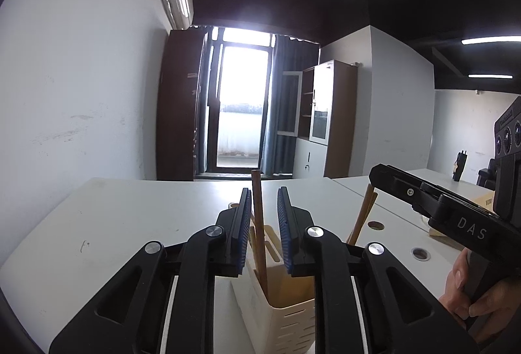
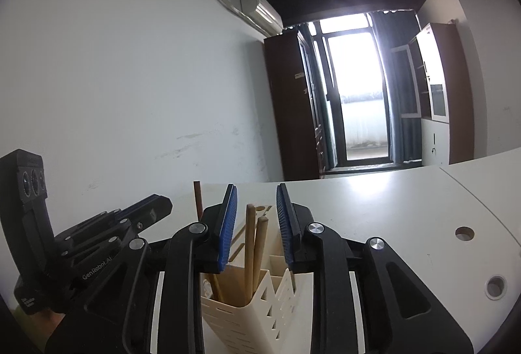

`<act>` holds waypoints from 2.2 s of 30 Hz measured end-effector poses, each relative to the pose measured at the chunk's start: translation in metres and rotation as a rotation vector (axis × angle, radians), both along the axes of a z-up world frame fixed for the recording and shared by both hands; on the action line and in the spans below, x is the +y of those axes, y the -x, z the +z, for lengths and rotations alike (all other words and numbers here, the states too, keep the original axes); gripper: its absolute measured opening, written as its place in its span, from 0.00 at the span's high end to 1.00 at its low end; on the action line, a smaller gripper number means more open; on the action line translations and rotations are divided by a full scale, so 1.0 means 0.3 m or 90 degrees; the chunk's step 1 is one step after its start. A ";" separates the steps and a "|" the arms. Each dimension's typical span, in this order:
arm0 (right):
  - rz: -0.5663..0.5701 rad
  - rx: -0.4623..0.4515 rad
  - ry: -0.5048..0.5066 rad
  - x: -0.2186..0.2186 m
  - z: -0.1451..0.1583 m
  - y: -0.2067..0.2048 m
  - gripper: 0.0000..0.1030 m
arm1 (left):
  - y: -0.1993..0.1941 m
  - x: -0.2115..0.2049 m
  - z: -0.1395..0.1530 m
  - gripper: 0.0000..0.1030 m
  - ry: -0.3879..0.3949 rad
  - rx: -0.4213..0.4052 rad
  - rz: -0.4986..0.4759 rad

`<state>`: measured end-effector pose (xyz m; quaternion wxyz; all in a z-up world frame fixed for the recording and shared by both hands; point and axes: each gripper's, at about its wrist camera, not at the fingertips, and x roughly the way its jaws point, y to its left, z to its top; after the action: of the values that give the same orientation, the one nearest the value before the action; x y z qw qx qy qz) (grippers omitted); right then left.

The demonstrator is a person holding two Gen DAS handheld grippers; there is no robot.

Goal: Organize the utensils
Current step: 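Open both grippers to release the chopsticks into the holder, then move both open grippers back down to the chopstick pile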

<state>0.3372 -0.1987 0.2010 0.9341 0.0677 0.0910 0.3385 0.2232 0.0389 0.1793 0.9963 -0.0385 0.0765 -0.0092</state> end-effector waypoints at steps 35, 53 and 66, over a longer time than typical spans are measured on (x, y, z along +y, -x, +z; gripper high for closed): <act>-0.032 0.043 0.066 -0.045 -0.023 0.157 0.43 | 0.168 -0.034 -0.001 0.45 -0.022 0.100 -0.019; -0.023 0.140 0.145 -0.037 -0.157 0.218 0.30 | 0.199 -0.024 -0.134 0.38 -0.005 0.218 -0.009; -0.003 0.257 0.222 0.027 -0.275 0.198 0.30 | 0.172 0.011 -0.244 0.36 0.002 0.334 -0.015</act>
<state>0.2779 -0.1906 0.1185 0.8953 -0.0281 0.3320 0.2955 0.1714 0.0422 0.1060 0.9422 -0.0405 0.3324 -0.0108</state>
